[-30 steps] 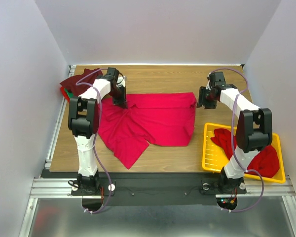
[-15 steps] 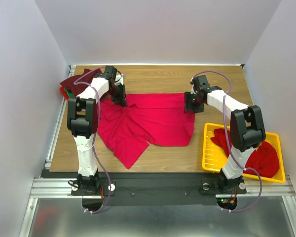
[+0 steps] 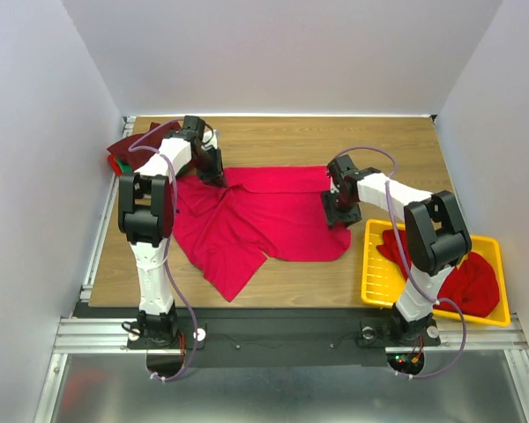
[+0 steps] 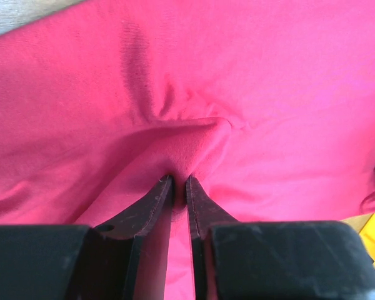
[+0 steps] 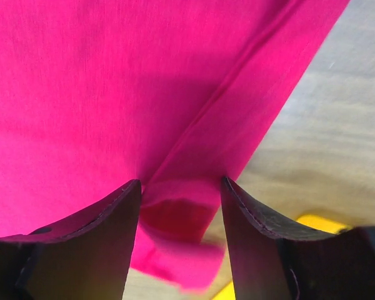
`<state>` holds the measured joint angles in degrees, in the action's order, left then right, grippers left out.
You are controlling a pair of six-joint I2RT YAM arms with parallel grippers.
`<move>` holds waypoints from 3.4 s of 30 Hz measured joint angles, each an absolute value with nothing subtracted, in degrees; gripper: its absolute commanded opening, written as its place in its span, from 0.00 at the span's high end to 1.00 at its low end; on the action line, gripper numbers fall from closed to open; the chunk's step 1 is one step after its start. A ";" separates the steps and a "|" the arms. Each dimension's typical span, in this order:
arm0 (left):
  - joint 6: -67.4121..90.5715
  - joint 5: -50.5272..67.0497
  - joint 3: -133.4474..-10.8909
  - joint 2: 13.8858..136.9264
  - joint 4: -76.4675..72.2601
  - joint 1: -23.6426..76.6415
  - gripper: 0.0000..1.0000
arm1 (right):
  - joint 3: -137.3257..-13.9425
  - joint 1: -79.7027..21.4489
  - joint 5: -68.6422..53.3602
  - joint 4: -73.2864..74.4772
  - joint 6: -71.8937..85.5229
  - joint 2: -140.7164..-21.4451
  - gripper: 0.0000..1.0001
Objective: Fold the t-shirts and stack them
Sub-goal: Fold the tshirt
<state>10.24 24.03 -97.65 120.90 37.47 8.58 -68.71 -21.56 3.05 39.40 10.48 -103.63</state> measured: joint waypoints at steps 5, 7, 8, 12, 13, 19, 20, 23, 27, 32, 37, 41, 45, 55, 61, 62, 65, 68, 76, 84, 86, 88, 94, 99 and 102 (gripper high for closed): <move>10.24 24.03 -97.47 120.90 37.19 8.51 0.74 | -68.16 -22.13 1.52 40.93 9.74 -101.80 0.66; 10.22 24.03 -97.10 120.90 36.88 8.49 0.74 | -68.16 -22.15 0.58 41.54 9.63 -100.79 0.74; 10.22 24.03 -96.97 120.90 36.86 8.49 0.74 | -68.16 -22.15 0.14 41.87 9.45 -100.42 0.76; 10.22 24.03 -96.27 120.88 36.32 8.34 0.74 | -68.20 -22.17 -1.45 43.22 9.43 -99.88 0.84; 10.22 24.05 -96.03 120.88 36.14 8.25 0.74 | -68.18 -22.17 -1.80 43.57 9.41 -99.88 0.85; 10.17 24.03 -95.18 120.88 35.59 7.84 0.74 | -68.18 -22.17 -1.98 44.80 9.93 -99.88 0.95; 10.15 24.03 -95.13 120.88 35.59 7.77 0.74 | -68.18 -22.17 -1.67 44.91 10.20 -99.88 1.00; 10.09 24.01 -94.78 120.73 35.38 7.75 0.74 | -68.18 -22.17 0.71 45.45 11.70 -99.88 1.00; 9.93 24.01 -93.69 119.92 35.14 7.60 0.74 | -68.18 -22.20 8.23 47.18 15.88 -99.88 1.00; 9.85 24.03 -92.82 119.11 34.70 6.98 0.74 | -68.75 -22.20 15.88 50.48 20.62 -99.96 1.00; 9.69 24.10 -91.68 118.72 34.35 6.63 0.74 | -69.82 -22.20 21.91 52.49 23.66 -100.14 0.99; 9.43 24.25 -91.61 118.72 34.20 6.31 0.74 | -70.17 -22.20 25.41 53.32 25.02 -100.25 0.99; 9.30 24.43 -91.61 118.69 34.13 6.24 0.74 | -70.67 -22.20 27.46 53.71 25.80 -100.88 0.89; 8.86 24.97 -91.66 118.69 34.20 5.54 0.74 | -75.33 -22.20 26.65 55.68 25.67 -101.47 0.39; 8.84 25.06 -92.40 118.69 34.50 5.52 0.74 | -83.46 -22.20 23.14 53.41 23.09 -101.51 0.35; 8.82 25.08 -92.53 118.69 34.54 5.52 0.74 | -84.25 -22.20 22.87 52.82 22.65 -101.80 0.35; 8.84 25.61 -92.95 118.69 34.57 5.52 0.62 | -86.74 -22.00 22.26 50.09 21.02 -104.68 0.33; 8.86 26.81 -93.43 118.69 34.72 5.52 0.39 | -87.61 -21.43 21.91 47.92 20.03 -108.88 0.32; 10.52 30.59 -96.49 118.72 35.09 5.41 0.27 | -90.37 -17.17 21.08 44.99 18.17 -117.99 0.32; 16.27 29.45 -92.99 118.76 27.42 3.36 0.26 | -92.49 -13.85 22.33 42.37 17.72 -119.83 0.32; 18.15 27.44 -89.67 118.80 24.56 2.48 0.26 | -92.44 -13.15 22.76 42.15 17.74 -120.18 0.32; 20.23 25.85 -86.24 119.11 22.09 1.54 0.26 | -92.44 -12.60 22.98 41.71 17.76 -120.46 0.32; 24.21 24.99 -83.11 117.91 17.02 0.51 0.26 | -92.38 -10.07 24.23 41.04 17.76 -120.46 0.32; 25.74 24.62 -82.89 117.99 15.81 0.21 0.26 | -91.61 -7.18 25.19 40.38 17.82 -120.46 0.32; 26.30 24.60 -82.83 117.99 15.44 -0.01 0.26 | -91.33 -4.86 25.76 39.72 17.87 -120.46 0.32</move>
<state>26.30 24.60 -82.83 117.99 15.44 -0.01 -91.33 -4.86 25.76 39.72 17.87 -120.46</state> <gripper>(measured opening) 0.735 0.683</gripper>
